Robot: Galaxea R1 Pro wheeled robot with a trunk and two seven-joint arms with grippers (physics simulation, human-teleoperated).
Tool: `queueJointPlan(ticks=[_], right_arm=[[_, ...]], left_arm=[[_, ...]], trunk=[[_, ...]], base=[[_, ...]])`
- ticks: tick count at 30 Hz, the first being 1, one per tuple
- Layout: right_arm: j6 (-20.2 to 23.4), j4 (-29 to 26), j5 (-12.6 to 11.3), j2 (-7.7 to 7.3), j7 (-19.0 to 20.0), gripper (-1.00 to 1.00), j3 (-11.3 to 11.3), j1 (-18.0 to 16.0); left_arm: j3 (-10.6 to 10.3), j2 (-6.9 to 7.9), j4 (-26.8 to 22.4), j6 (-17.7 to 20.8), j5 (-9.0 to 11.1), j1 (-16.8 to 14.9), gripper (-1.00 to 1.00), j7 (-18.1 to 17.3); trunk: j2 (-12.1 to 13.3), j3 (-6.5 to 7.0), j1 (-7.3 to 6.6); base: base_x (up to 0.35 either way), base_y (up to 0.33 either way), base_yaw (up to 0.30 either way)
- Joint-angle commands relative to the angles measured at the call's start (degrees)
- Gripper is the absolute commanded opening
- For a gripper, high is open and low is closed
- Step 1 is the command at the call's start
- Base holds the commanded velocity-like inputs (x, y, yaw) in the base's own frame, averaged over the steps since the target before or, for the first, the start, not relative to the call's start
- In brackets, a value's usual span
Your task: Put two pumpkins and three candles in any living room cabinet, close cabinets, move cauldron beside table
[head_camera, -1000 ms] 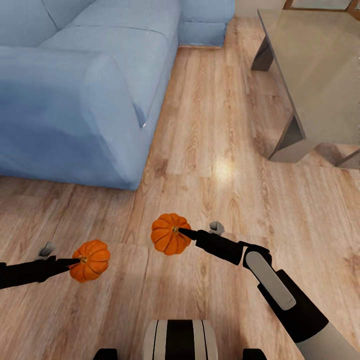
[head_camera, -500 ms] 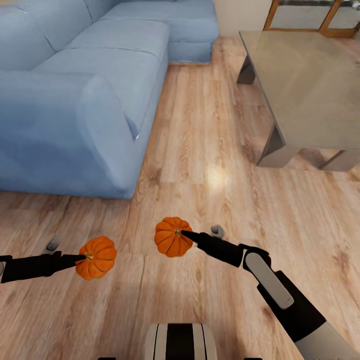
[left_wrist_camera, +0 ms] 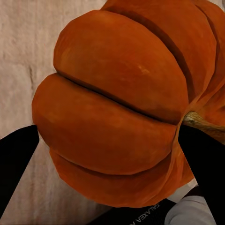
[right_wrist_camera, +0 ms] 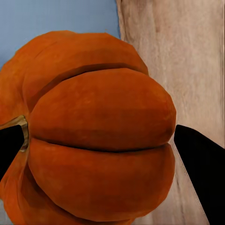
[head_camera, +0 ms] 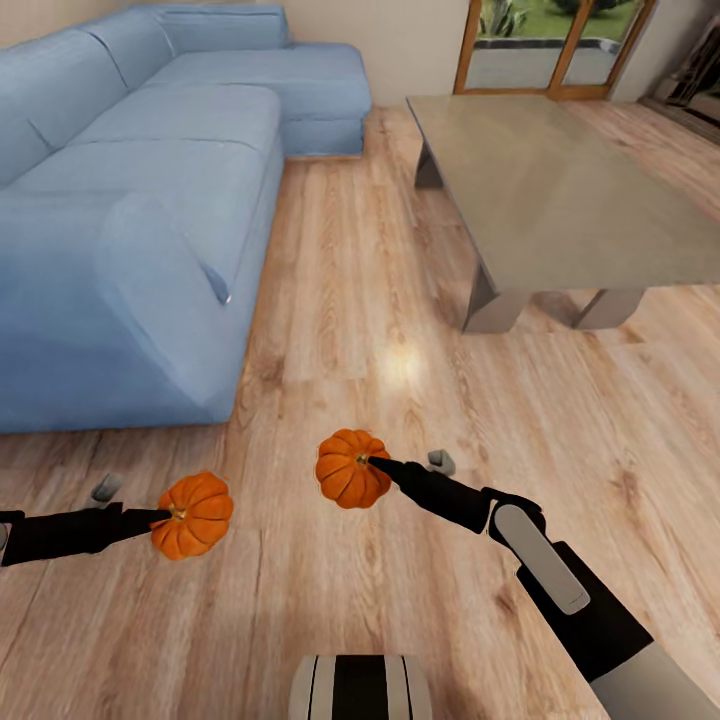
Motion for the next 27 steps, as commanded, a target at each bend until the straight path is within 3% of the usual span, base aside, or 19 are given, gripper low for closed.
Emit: queueJointPlan(ticks=[1, 27], right_arm=[[0.1, 0.0, -0.23, -0.02, 0.08, -1.0, 0.05, -0.05], [0.1, 0.17, -0.23, 0.04, 0.07, -1.0, 0.11, -0.05]], left_arm=[[-0.07, 0.04, -0.01, 0.43, 0.62, -0.02, -1.0, -0.09], [0.02, 0.13, 0.12, 0.51, 0.62, -0.02, -1.0, -0.18]], trunk=[[0.0, 0.21, -0.03], [0.35, 6.65, -0.71]], base=[[-0.001, 0.0, -0.28], [0.0, 0.0, -0.28]])
